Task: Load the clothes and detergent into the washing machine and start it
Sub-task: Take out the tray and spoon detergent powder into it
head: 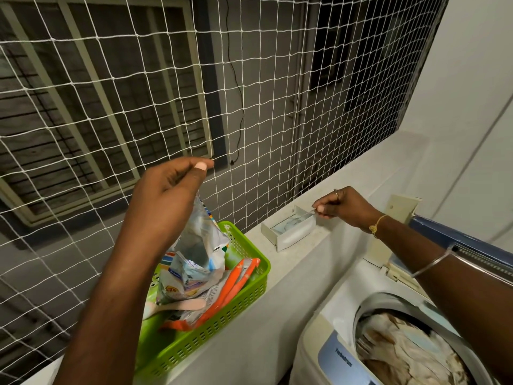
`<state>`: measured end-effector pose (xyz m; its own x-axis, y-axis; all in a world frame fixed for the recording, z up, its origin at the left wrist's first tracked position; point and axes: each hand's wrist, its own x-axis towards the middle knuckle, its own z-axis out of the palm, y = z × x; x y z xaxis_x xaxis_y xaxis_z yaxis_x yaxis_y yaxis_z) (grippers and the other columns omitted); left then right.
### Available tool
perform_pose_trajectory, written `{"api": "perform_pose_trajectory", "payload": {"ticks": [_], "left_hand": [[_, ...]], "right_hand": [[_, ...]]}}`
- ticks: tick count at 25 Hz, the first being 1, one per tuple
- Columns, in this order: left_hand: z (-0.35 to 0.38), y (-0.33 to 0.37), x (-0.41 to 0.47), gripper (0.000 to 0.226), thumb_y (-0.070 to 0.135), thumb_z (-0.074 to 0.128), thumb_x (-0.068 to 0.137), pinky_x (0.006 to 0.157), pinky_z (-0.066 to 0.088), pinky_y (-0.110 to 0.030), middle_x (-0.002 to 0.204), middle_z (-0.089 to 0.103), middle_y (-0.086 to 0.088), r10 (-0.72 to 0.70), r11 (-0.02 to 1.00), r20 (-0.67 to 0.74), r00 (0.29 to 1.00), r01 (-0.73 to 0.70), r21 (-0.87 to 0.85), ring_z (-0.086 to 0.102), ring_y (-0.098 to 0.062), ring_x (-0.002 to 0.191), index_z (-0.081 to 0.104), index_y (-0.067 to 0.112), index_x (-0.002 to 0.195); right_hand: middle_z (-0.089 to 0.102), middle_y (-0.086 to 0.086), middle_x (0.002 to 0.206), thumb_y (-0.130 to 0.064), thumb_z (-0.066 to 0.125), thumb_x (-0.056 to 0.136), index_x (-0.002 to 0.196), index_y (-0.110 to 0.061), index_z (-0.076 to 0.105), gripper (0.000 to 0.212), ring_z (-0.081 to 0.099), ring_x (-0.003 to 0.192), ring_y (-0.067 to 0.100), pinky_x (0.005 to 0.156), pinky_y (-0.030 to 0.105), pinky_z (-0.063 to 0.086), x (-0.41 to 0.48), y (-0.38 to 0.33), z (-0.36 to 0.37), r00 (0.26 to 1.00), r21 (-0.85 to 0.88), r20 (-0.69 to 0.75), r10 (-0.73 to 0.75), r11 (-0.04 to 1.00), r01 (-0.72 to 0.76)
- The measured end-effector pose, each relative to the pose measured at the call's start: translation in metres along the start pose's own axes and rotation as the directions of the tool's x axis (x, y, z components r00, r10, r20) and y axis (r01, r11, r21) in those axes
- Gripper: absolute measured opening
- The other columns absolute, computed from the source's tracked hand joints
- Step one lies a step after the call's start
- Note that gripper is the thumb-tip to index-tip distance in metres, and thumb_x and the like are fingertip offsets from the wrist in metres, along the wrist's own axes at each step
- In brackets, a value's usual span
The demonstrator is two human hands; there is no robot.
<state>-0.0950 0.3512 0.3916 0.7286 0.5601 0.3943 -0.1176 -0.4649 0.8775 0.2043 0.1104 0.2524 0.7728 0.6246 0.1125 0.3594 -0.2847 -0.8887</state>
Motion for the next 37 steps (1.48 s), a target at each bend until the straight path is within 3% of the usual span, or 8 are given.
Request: {"api": "perform_pose_trajectory", "payload": {"ticks": [6, 12, 20, 24, 27, 30, 33, 37], "left_hand": [[-0.003, 0.000, 0.000, 0.022, 0.026, 0.056, 0.101, 0.087, 0.044, -0.020, 0.103, 0.074, 0.022, -0.015, 1.000, -0.013, 1.000, 0.015, -0.014, 0.064, 0.014, 0.100, 0.075, 0.031, 0.109], [-0.009, -0.006, 0.003, 0.022, 0.029, 0.056, 0.101, 0.088, 0.045, -0.022, 0.108, 0.074, 0.018, -0.025, 1.000, -0.026, 0.999, 0.025, 0.008, 0.064, 0.008, 0.104, 0.076, 0.030, 0.111], [-0.014, -0.013, 0.005, 0.025, 0.032, 0.053, 0.101, 0.092, 0.048, -0.030, 0.112, 0.074, 0.015, -0.097, 0.994, -0.046, 0.994, 0.095, -0.047, 0.065, -0.004, 0.109, 0.075, 0.031, 0.112], [-0.017, -0.016, 0.002, 0.025, 0.029, 0.052, 0.101, 0.090, 0.049, -0.030, 0.113, 0.074, 0.013, -0.130, 0.988, -0.047, 0.990, 0.125, -0.092, 0.066, -0.007, 0.109, 0.075, 0.028, 0.112], [-0.018, -0.014, 0.000, 0.026, 0.028, 0.052, 0.102, 0.078, 0.046, -0.027, 0.111, 0.074, 0.012, -0.135, 0.988, -0.050, 0.990, 0.130, -0.085, 0.066, -0.006, 0.106, 0.076, 0.027, 0.110], [-0.019, -0.013, -0.003, 0.026, 0.028, 0.050, 0.102, 0.080, 0.046, -0.029, 0.110, 0.074, 0.012, -0.127, 0.989, -0.049, 0.991, 0.123, -0.079, 0.066, -0.005, 0.106, 0.075, 0.029, 0.109], [-0.019, -0.013, -0.004, 0.026, 0.030, 0.049, 0.103, 0.084, 0.046, -0.033, 0.112, 0.073, 0.014, -0.113, 0.992, -0.046, 0.993, 0.110, -0.058, 0.065, -0.007, 0.109, 0.074, 0.032, 0.111], [-0.018, -0.012, -0.004, 0.025, 0.031, 0.051, 0.101, 0.098, 0.049, -0.041, 0.111, 0.073, 0.014, -0.101, 0.993, -0.055, 0.993, 0.097, -0.072, 0.065, -0.007, 0.110, 0.075, 0.034, 0.108]], "right_hand": [[0.075, 0.018, 0.082, -0.003, 0.070, 0.090, 0.098, -0.004, 0.077, 0.011, 0.068, 0.072, 0.024, 0.073, 0.036, 0.063, -0.001, -0.003, -0.005, 0.998, 0.017, -0.059, -0.029, 0.999, 0.030], [0.073, 0.026, 0.094, -0.009, 0.068, 0.093, 0.104, -0.002, 0.073, 0.015, 0.069, 0.075, 0.026, 0.068, 0.027, 0.059, -0.007, -0.038, -0.006, 0.990, 0.312, -0.126, 0.056, 0.950, -0.014], [0.072, 0.017, 0.085, -0.007, 0.064, 0.094, 0.111, 0.008, 0.068, 0.023, 0.066, 0.069, 0.021, 0.062, 0.025, 0.054, -0.038, -0.172, 0.031, 0.975, 0.504, 0.063, -0.213, 0.850, 0.153], [0.074, 0.019, 0.084, -0.005, 0.068, 0.091, 0.104, 0.005, 0.071, 0.016, 0.069, 0.067, 0.025, 0.060, 0.028, 0.057, -0.064, -0.216, 0.058, 0.922, 0.364, 0.170, -0.349, 0.891, 0.270], [0.076, 0.012, 0.083, -0.009, 0.072, 0.090, 0.101, -0.001, 0.075, 0.013, 0.073, 0.070, 0.023, 0.065, 0.034, 0.062, -0.075, -0.232, 0.083, 0.848, 0.069, 0.258, -0.463, 0.884, 0.462], [0.077, -0.006, 0.082, -0.022, 0.072, 0.088, 0.098, -0.021, 0.079, 0.012, 0.070, 0.071, 0.006, 0.070, 0.032, 0.058, -0.077, -0.238, 0.113, 0.764, -0.288, 0.329, -0.555, 0.712, 0.640], [0.075, -0.008, 0.083, -0.037, 0.064, 0.086, 0.099, -0.034, 0.076, 0.019, 0.069, 0.075, 0.014, 0.063, 0.030, 0.053, -0.076, -0.237, 0.141, 0.716, -0.614, 0.399, -0.573, 0.413, 0.672], [0.070, 0.001, 0.077, -0.042, 0.067, 0.084, 0.092, -0.028, 0.076, 0.019, 0.068, 0.071, 0.025, 0.056, 0.027, 0.044, -0.079, -0.237, 0.170, 0.665, -0.745, 0.446, -0.599, 0.164, 0.647]]}}
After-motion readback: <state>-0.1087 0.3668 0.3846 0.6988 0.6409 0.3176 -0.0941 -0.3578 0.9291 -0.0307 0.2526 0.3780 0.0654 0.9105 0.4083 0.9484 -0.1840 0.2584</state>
